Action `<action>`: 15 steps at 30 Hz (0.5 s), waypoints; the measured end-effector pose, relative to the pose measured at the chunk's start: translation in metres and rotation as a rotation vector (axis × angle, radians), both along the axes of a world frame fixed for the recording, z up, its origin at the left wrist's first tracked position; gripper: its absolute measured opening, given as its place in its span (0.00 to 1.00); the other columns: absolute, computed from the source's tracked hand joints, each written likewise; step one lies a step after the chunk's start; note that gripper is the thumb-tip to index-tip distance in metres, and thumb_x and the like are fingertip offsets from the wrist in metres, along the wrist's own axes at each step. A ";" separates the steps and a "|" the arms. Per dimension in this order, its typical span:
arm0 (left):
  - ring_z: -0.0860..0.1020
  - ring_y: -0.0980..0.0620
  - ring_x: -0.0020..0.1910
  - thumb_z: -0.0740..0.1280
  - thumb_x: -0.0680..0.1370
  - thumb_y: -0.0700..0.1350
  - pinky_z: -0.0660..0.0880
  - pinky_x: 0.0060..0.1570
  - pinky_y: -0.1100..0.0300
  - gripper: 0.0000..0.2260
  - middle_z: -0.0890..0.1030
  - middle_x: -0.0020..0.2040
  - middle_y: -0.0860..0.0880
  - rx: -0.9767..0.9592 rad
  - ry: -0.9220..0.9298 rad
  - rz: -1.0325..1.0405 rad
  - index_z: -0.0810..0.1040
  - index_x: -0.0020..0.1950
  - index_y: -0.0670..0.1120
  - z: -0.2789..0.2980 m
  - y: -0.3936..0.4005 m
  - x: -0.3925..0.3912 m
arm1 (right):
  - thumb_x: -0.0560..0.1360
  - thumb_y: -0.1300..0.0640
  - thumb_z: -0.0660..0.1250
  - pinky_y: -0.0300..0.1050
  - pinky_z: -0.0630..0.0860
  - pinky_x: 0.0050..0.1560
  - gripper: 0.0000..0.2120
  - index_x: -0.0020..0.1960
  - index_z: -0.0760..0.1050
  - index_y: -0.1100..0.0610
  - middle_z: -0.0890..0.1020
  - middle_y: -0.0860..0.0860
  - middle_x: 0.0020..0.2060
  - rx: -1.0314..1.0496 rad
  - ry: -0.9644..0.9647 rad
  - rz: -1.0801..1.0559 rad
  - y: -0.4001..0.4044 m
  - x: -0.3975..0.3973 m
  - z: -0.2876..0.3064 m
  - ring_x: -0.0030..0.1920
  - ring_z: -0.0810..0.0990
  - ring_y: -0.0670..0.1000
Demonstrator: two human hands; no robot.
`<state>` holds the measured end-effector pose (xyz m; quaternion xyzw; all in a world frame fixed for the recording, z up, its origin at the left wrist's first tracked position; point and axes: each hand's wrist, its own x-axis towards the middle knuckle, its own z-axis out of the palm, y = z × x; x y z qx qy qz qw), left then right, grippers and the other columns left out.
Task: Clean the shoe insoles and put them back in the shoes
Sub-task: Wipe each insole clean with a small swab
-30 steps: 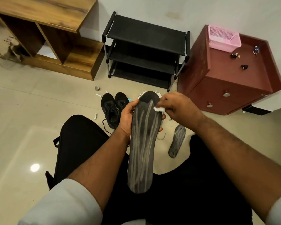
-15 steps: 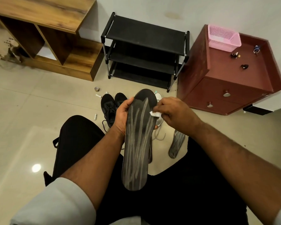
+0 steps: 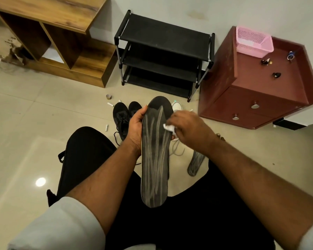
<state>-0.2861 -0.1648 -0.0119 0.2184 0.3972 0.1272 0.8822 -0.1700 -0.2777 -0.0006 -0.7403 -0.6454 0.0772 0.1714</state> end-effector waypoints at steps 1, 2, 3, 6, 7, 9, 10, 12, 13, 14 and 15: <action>0.83 0.49 0.30 0.58 0.83 0.51 0.80 0.28 0.58 0.16 0.83 0.35 0.44 0.005 0.015 0.018 0.79 0.47 0.41 -0.002 0.002 0.002 | 0.74 0.53 0.53 0.47 0.76 0.48 0.20 0.50 0.81 0.60 0.82 0.55 0.43 -0.001 0.008 0.011 -0.006 -0.005 -0.006 0.43 0.79 0.51; 0.83 0.49 0.30 0.58 0.83 0.50 0.80 0.29 0.59 0.16 0.83 0.35 0.44 0.008 0.028 0.024 0.79 0.46 0.40 -0.005 0.003 0.003 | 0.74 0.54 0.53 0.46 0.75 0.47 0.19 0.50 0.81 0.60 0.82 0.54 0.43 0.008 0.010 0.013 -0.009 -0.007 -0.011 0.42 0.79 0.52; 0.83 0.49 0.30 0.58 0.83 0.50 0.80 0.29 0.60 0.17 0.83 0.35 0.44 0.005 0.036 0.029 0.79 0.46 0.40 -0.005 0.004 0.005 | 0.74 0.55 0.54 0.45 0.74 0.46 0.19 0.49 0.81 0.61 0.82 0.54 0.42 0.022 0.013 0.005 -0.009 -0.006 -0.014 0.42 0.79 0.52; 0.82 0.49 0.28 0.57 0.83 0.50 0.78 0.25 0.59 0.17 0.83 0.32 0.44 0.008 -0.006 -0.007 0.78 0.46 0.40 0.000 0.001 0.009 | 0.75 0.55 0.54 0.47 0.75 0.46 0.17 0.48 0.80 0.60 0.81 0.54 0.41 0.093 0.035 -0.052 0.003 0.007 -0.010 0.42 0.79 0.52; 0.82 0.49 0.27 0.56 0.83 0.51 0.78 0.24 0.59 0.18 0.83 0.31 0.44 0.019 -0.019 -0.028 0.78 0.46 0.40 0.002 -0.001 0.011 | 0.74 0.54 0.54 0.48 0.75 0.46 0.17 0.48 0.80 0.60 0.81 0.54 0.41 0.113 0.032 -0.077 0.010 0.013 -0.005 0.42 0.78 0.52; 0.82 0.49 0.27 0.56 0.83 0.51 0.78 0.24 0.58 0.18 0.83 0.31 0.44 0.040 -0.032 -0.053 0.78 0.47 0.41 0.003 -0.004 0.010 | 0.74 0.53 0.52 0.52 0.75 0.47 0.19 0.48 0.79 0.60 0.80 0.55 0.42 0.129 0.006 -0.134 0.024 0.026 0.004 0.44 0.78 0.53; 0.83 0.48 0.29 0.56 0.83 0.51 0.78 0.24 0.57 0.17 0.83 0.32 0.44 0.042 -0.043 -0.056 0.78 0.47 0.41 0.004 -0.005 0.010 | 0.74 0.53 0.51 0.54 0.75 0.48 0.20 0.48 0.79 0.60 0.80 0.55 0.42 0.127 -0.006 -0.158 0.030 0.032 0.008 0.45 0.78 0.54; 0.84 0.47 0.33 0.58 0.82 0.53 0.80 0.29 0.54 0.17 0.84 0.38 0.43 0.042 -0.052 -0.044 0.79 0.51 0.41 0.003 -0.003 0.010 | 0.73 0.53 0.50 0.56 0.75 0.48 0.21 0.49 0.79 0.60 0.79 0.55 0.43 0.101 -0.012 -0.168 0.037 0.039 0.014 0.46 0.77 0.54; 0.84 0.46 0.34 0.59 0.82 0.53 0.81 0.30 0.53 0.17 0.84 0.40 0.42 0.048 -0.050 -0.039 0.80 0.52 0.41 0.003 -0.003 0.010 | 0.73 0.54 0.50 0.56 0.75 0.48 0.21 0.49 0.80 0.60 0.80 0.55 0.43 0.088 -0.012 -0.159 0.037 0.038 0.015 0.46 0.77 0.54; 0.84 0.46 0.35 0.59 0.82 0.54 0.81 0.31 0.53 0.17 0.84 0.40 0.42 0.053 -0.043 -0.040 0.80 0.52 0.41 0.003 -0.004 0.010 | 0.73 0.54 0.50 0.55 0.76 0.47 0.21 0.49 0.80 0.60 0.80 0.55 0.43 0.081 -0.018 -0.145 0.033 0.035 0.015 0.45 0.78 0.54; 0.84 0.46 0.34 0.59 0.82 0.54 0.80 0.30 0.54 0.17 0.84 0.39 0.42 0.052 -0.038 -0.041 0.80 0.52 0.41 0.004 -0.004 0.010 | 0.73 0.54 0.51 0.54 0.76 0.47 0.21 0.49 0.80 0.61 0.80 0.55 0.43 0.084 -0.026 -0.127 0.027 0.030 0.014 0.45 0.78 0.54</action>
